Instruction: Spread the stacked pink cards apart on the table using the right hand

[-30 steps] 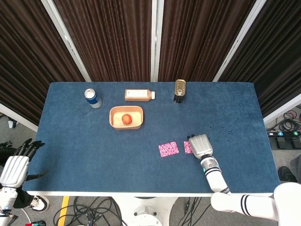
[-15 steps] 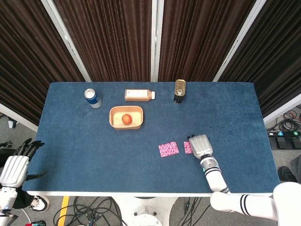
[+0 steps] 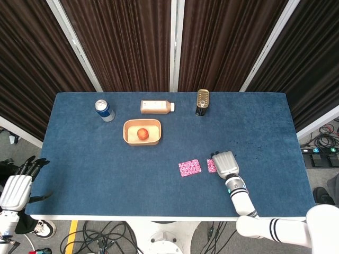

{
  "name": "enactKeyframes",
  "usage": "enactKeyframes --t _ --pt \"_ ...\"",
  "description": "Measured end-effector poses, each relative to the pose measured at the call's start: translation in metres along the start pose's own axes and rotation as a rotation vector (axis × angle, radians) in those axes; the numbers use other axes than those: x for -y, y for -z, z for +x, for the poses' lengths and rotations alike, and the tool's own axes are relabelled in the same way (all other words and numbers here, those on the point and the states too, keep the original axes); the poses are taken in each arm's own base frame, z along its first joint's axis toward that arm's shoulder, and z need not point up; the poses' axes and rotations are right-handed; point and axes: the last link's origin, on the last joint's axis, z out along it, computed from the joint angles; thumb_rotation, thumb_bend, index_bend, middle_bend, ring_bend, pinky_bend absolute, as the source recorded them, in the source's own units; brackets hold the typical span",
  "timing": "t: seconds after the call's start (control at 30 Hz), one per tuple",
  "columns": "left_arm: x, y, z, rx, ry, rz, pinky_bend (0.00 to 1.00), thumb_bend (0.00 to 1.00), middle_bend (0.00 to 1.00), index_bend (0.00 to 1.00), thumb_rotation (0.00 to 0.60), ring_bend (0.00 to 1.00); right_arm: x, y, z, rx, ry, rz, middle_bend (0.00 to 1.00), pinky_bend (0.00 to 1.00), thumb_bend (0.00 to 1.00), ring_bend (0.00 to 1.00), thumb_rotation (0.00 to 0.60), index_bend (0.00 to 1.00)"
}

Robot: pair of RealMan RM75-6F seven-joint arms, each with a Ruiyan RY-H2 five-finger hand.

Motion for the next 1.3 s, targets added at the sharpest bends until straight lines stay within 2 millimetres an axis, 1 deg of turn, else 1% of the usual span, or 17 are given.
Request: enactKeyframes --t 0.23,0.63,1.0,1.13,1.3 --pt "0.0 0.0 0.0 0.0 0.002 0.0 0.18 0.01 0.15 0.18 0.6 0.02 0.0 0.0 0.001 -0.013 -0.005 -0.004 0.39 0.83 0.22 0.77 0.6 0.39" --pt "0.0 0.001 0.0 0.003 0.004 0.0 0.19 0.01 0.15 0.18 0.6 0.02 -0.002 0.002 0.003 -0.021 -0.017 -0.005 0.4 0.83 0.22 0.77 0.6 0.4" --pt "-0.001 -0.001 0.0 0.003 0.006 -0.004 0.18 0.01 0.15 0.18 0.6 0.02 -0.005 0.003 0.01 -0.037 -0.042 -0.007 0.4 0.83 0.23 0.77 0.6 0.4" --pt "-0.001 0.0 0.001 0.002 0.005 -0.006 0.19 0.01 0.15 0.18 0.6 0.02 -0.006 0.0 0.016 -0.048 -0.052 -0.013 0.4 0.83 0.23 0.77 0.6 0.4" --pt "0.0 0.001 0.001 0.002 0.005 -0.004 0.18 0.01 0.15 0.18 0.6 0.02 -0.008 -0.014 0.029 -0.068 -0.055 -0.029 0.4 0.83 0.23 0.77 0.6 0.4"
